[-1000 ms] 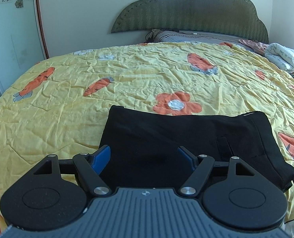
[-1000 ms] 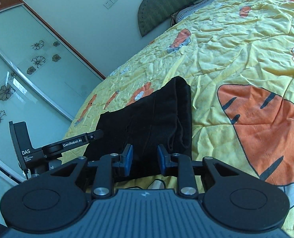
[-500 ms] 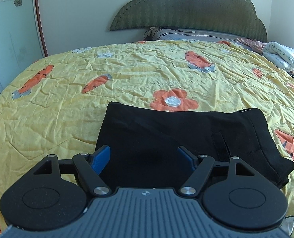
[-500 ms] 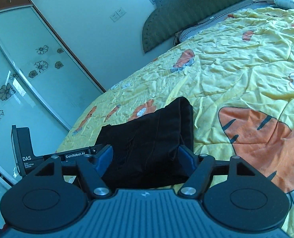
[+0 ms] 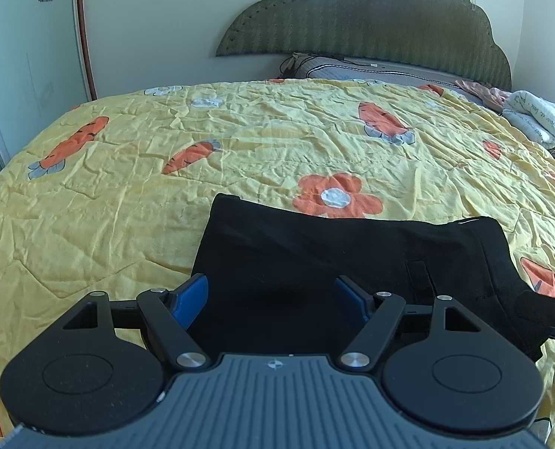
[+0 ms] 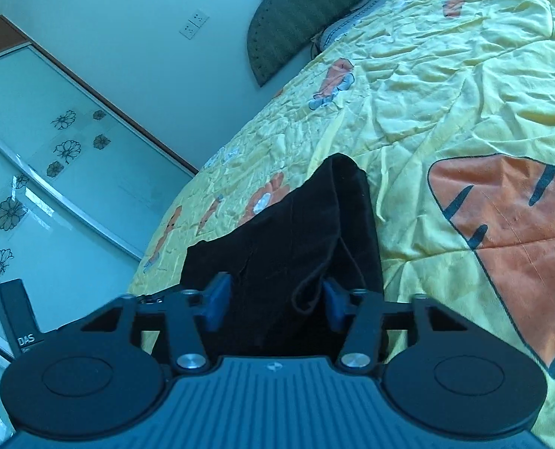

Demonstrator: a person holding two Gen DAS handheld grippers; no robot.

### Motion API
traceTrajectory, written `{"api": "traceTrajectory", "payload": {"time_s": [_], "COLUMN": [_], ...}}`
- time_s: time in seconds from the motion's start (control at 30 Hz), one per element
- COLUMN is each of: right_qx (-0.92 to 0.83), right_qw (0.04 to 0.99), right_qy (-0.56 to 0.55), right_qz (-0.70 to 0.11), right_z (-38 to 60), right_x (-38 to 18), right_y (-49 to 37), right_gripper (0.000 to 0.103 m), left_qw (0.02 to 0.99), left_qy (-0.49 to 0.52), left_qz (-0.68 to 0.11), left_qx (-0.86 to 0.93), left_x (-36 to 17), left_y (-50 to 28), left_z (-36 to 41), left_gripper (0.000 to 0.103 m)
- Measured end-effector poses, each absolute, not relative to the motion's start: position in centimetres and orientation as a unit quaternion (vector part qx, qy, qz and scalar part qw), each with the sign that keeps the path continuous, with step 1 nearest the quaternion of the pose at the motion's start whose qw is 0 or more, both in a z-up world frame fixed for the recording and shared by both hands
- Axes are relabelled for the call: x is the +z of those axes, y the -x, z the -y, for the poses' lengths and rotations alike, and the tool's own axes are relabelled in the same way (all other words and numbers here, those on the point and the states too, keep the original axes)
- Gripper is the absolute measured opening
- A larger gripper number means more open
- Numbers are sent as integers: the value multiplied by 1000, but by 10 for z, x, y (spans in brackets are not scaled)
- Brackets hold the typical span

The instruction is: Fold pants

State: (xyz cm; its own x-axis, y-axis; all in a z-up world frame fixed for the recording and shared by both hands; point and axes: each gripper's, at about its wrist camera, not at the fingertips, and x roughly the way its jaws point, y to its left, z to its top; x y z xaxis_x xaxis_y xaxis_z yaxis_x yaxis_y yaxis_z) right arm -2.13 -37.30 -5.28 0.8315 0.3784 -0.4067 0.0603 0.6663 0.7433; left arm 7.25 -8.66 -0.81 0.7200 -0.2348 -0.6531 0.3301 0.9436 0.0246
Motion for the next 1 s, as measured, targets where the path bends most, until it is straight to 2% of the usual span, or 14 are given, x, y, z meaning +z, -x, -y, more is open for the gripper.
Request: {"api": "traceTrajectory", "payload": {"time_s": [0.03,0.07,0.13,0.27,0.4,0.5,0.6,0.7,0.87,1.0], "right_qx": [95,95,85,67,69,53,-9,21,73,66], "right_qw": [870,872,879,891,884,894,935,951,943,940], "right_qy": [-395,-387,-372,-356,-352,-339,-246,-187,-124,-112], "right_qz": [-281,-285,-285,-273,-300,-287,-256,-245,-301,-314], "right_z": [372,371,368,371,372,372,361,343,316,321], "right_x": [-55,-56,-56,-47,-59,-47,-19,-2,-14,-27], "right_y": [19,20,24,34,29,34,38,29,-15,-37], "right_gripper": [17,12,10,10,9,15,18,18,19,18], "left_qw": [925,925,926,918,912,916,920,921,916,915], "left_qy": [-71,-73,-78,-82,-107,-105,-97,-94,-96,-105], "left_qz": [-340,-339,-338,-353,-362,-351,-342,-344,-358,-358], "left_qx": [-154,-154,-151,-159,-160,-163,-164,-158,-154,-150], "left_x": [-8,-7,-8,-13,-29,-25,-17,-14,-17,-18], "left_y": [-72,-71,-71,-69,-66,-61,-60,-62,-62,-64], "left_z": [86,85,84,80,83,79,77,79,84,85], "left_gripper": [77,77,77,76,77,76,77,77,77,78]}}
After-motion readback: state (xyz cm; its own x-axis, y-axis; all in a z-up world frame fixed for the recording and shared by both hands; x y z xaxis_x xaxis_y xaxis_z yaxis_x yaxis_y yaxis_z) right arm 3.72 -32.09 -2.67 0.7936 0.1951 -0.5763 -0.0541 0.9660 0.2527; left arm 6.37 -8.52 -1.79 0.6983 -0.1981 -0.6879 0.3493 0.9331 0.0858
